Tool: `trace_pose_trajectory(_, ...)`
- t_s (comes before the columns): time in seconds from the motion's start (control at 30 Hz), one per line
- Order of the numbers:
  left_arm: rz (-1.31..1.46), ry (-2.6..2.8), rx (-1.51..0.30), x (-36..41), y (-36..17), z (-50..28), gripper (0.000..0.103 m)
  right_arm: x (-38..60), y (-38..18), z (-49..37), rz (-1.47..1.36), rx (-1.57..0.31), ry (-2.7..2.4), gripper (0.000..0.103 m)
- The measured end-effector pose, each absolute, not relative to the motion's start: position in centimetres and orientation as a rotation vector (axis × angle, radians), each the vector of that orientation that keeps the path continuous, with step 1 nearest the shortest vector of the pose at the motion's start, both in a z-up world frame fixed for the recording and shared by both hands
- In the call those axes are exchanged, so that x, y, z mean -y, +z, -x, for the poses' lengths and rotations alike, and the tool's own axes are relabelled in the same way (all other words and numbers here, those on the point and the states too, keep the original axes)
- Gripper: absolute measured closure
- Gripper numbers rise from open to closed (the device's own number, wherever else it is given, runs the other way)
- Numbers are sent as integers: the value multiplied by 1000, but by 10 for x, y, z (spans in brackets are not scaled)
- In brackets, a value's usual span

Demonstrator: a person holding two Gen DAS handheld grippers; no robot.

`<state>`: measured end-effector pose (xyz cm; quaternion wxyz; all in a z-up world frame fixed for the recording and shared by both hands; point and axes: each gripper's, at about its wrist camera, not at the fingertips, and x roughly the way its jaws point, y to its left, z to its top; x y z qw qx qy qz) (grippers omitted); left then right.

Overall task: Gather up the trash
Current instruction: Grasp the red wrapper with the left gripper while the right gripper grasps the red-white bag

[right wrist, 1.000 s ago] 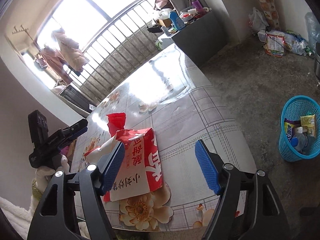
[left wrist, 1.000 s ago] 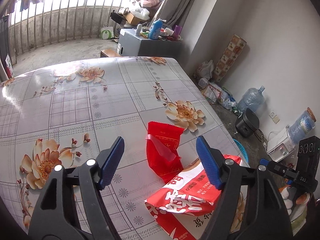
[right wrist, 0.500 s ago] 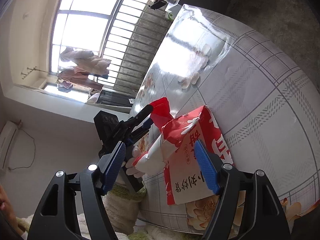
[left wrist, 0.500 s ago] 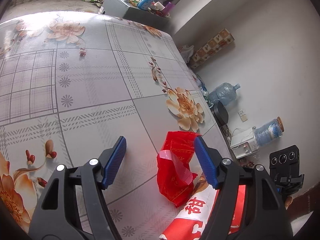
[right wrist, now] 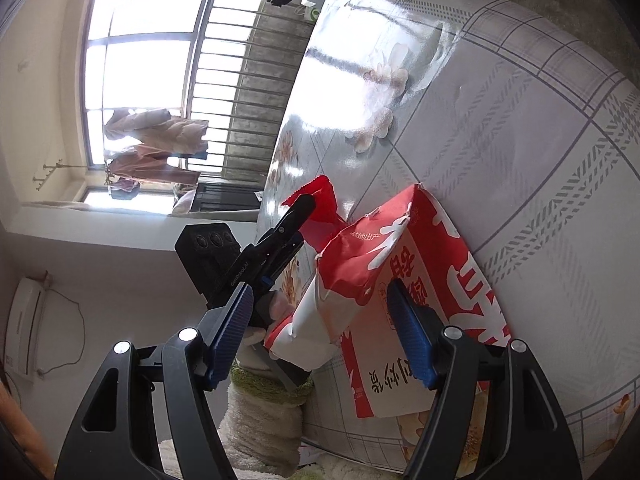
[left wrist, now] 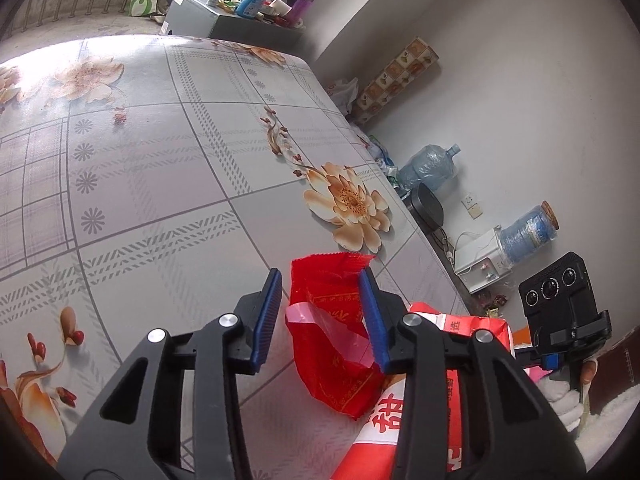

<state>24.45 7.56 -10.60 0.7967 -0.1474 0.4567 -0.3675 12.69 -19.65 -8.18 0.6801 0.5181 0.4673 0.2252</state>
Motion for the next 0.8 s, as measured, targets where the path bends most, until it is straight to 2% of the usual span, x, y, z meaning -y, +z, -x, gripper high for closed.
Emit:
trace_pose_trajectory(0.13, 267, -789, -953, -73, -100, -236, 82, 193, -88, -135, -1178, -1066, 484, 45)
trace_pose_trajectory(0.2, 248, -784, -937, -73, -96, -232, 88, 194, -90, -136, -1194, -1071, 483, 54)
trace_pose_trajectory(0.4, 171, -744, -888, -70, -77, -218, 94, 202, -90, -129, -1243, -1048, 499, 75)
trace_pose_trajectory(0.8, 33, -661, -782, -53, -28, -181, 98, 210, -80, -109, -1340, -961, 543, 83)
